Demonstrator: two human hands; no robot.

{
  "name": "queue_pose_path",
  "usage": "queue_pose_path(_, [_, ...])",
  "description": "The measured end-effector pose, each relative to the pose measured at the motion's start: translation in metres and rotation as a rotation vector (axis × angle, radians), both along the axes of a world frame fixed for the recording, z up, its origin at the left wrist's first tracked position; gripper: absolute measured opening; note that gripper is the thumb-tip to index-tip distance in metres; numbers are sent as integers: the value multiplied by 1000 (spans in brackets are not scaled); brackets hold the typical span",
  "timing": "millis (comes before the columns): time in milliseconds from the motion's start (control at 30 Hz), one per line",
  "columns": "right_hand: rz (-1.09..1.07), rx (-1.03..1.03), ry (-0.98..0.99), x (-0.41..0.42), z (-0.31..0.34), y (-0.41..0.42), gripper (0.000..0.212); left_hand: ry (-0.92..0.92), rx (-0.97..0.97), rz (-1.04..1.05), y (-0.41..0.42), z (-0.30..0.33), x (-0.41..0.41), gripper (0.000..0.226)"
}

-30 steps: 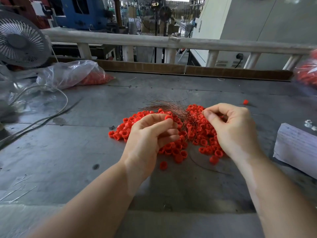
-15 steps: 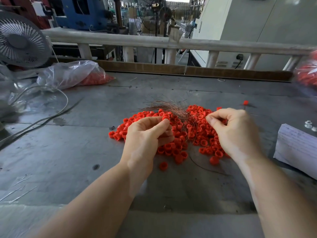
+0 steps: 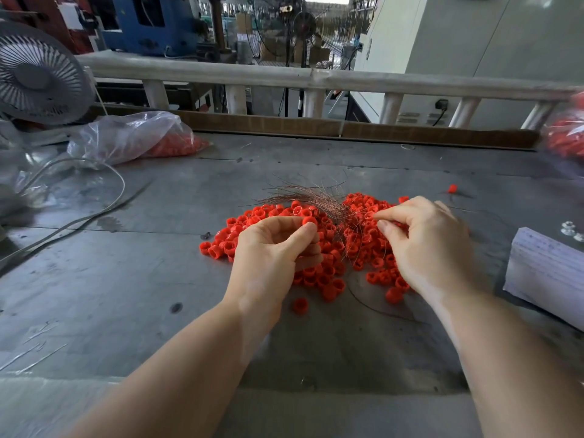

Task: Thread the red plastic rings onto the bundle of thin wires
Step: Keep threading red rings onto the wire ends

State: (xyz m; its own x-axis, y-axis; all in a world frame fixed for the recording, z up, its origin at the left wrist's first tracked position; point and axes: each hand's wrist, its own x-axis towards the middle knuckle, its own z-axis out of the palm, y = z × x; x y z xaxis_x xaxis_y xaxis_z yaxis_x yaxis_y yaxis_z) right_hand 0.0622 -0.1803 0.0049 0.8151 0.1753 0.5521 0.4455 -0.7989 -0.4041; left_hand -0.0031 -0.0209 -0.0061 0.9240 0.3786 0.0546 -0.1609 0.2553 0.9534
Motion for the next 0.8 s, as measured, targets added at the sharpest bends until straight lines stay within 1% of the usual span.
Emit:
queue_pose_path(100, [105, 13, -77, -4, 2, 5, 13, -3, 31, -3, -2, 1, -1, 3])
queue_pose_path(200, [146, -5, -168, -8, 4, 8, 15, -11, 58, -3, -2, 1, -2, 3])
queue_pose_path(333, [242, -14, -177, -13, 6, 10, 22, -29, 107, -7, -3, 1, -3, 5])
queue_pose_path(400, [293, -8, -158, -15, 7, 12, 19, -36, 121, -20, -4, 1, -4, 4])
queue_pose_path(533, [344, 6, -150, -14, 9, 11, 5, -37, 110, -43, -6, 1, -4, 6])
queue_pose_path(600, [330, 17, -147, -12, 8, 10, 3, -33, 116, -53, -7, 2, -5, 5])
queue_pose_path(667, [269, 63, -142, -7, 7, 6, 6, -25, 114, -53, -6, 2, -4, 5])
queue_pose_path(800, [51, 127, -192, 10, 8, -13, 6, -19, 124, -54, -5, 2, -5, 4])
